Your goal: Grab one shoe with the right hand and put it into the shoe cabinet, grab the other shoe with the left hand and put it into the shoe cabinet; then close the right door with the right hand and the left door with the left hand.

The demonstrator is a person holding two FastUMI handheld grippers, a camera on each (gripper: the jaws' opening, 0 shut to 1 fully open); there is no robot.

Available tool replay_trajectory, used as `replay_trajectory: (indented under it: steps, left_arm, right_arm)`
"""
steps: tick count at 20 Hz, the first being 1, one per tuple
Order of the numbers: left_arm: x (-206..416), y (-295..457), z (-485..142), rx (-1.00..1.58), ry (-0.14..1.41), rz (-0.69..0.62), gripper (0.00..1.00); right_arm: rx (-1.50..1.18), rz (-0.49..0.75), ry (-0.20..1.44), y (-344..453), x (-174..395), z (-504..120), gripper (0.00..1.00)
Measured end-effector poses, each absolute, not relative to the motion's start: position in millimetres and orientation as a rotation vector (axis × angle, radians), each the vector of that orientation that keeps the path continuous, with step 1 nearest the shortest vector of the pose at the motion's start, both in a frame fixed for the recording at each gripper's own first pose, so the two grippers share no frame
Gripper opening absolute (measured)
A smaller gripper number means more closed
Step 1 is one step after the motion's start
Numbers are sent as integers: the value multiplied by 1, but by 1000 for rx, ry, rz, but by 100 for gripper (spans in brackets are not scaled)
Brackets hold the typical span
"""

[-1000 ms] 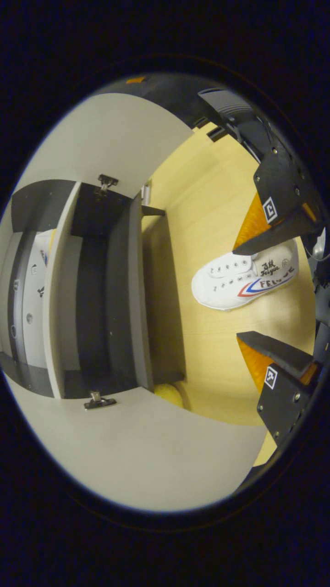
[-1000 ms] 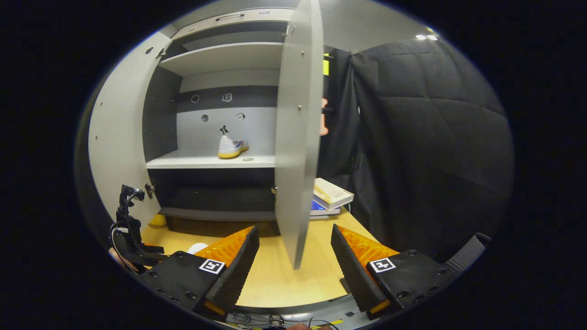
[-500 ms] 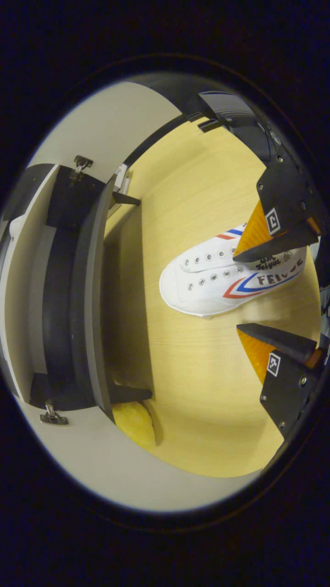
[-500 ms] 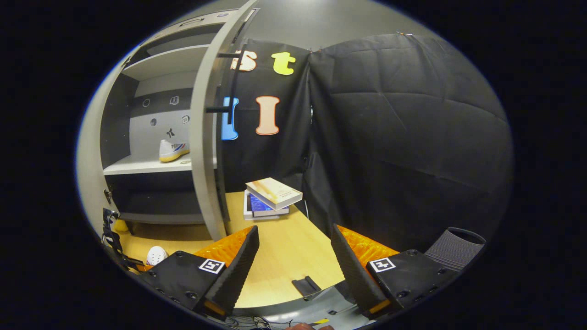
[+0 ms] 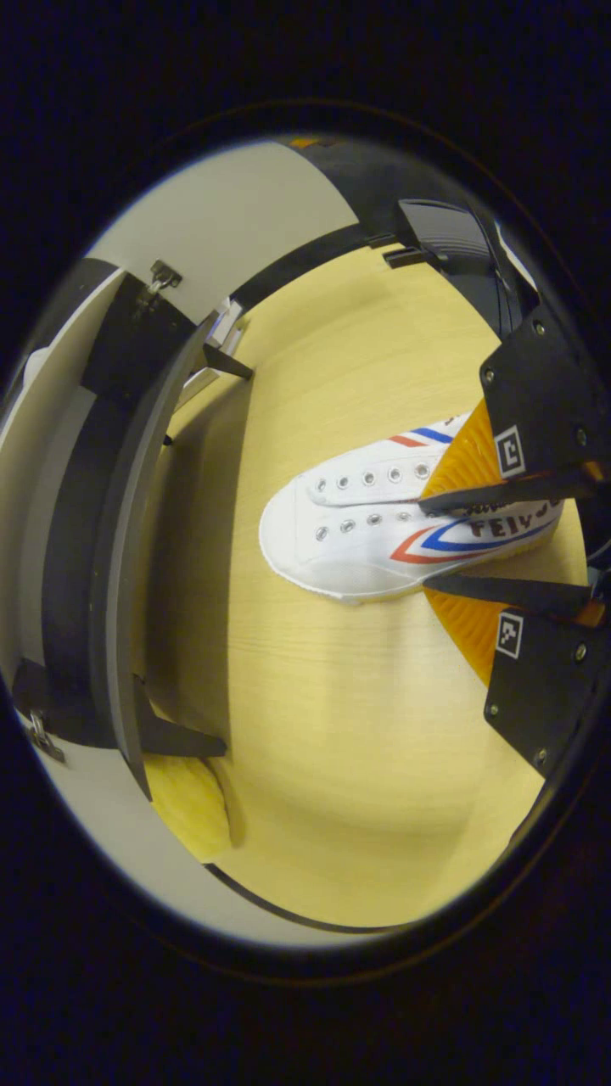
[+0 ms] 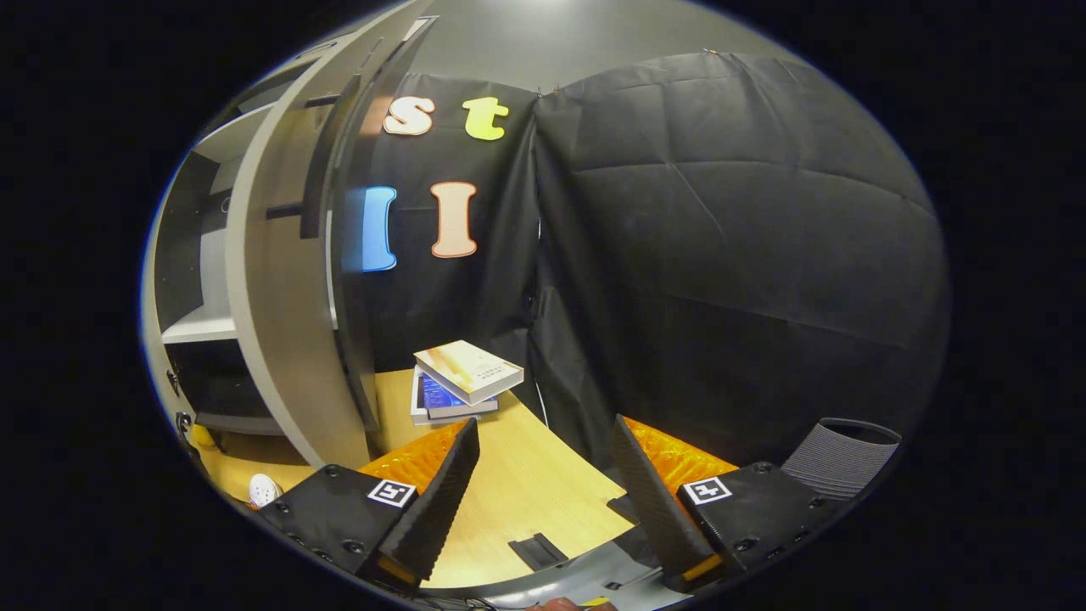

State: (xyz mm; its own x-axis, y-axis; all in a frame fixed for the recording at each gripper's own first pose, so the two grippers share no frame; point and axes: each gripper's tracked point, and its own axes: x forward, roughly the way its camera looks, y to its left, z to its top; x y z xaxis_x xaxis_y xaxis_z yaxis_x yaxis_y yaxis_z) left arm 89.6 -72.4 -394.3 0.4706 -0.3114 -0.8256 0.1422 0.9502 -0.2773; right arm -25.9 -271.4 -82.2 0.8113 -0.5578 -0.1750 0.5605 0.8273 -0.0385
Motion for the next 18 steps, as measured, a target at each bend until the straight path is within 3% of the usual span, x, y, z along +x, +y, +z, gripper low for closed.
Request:
replay_trajectory:
  steps: [1, 2, 4, 5, 7, 8, 13, 14, 16, 18]
  left_arm:
    - [90, -68, -393, -174, 1049, -261, 42]
    - [91, -69, -389, -187, 1059, -246, 31]
    - [96, -67, -395, -175, 1045, -224, 31]
    - [95, -70, -394, -189, 1063, -213, 18]
    - [97, -65, -389, -196, 1033, -177, 18]
    - [95, -68, -389, -202, 1036, -153, 4]
    - [98, -61, -375, -190, 1013, -114, 3]
    - [102, -60, -371, -174, 994, -122, 2]
    - [107, -57, -362, -160, 957, -132, 2]
    - [109, -55, -342, -180, 912, -141, 2]
  right_arm:
    - [18, -597, 176, -277, -21, -81, 98]
    - [16, -596, 170, -283, -15, -79, 93]
    - [10, -588, 162, -294, 0, -79, 98]
    - [9, -582, 156, -299, 7, -80, 98]
    - [16, -562, 146, -306, 26, -82, 93]
    - [18, -554, 144, -309, 34, -86, 98]
    - [52, -537, 140, -319, 61, -91, 98]
    - [55, -540, 132, -321, 64, -90, 93]
    - [75, -527, 141, -319, 73, -94, 93]
    - [84, -531, 139, -322, 79, -95, 98]
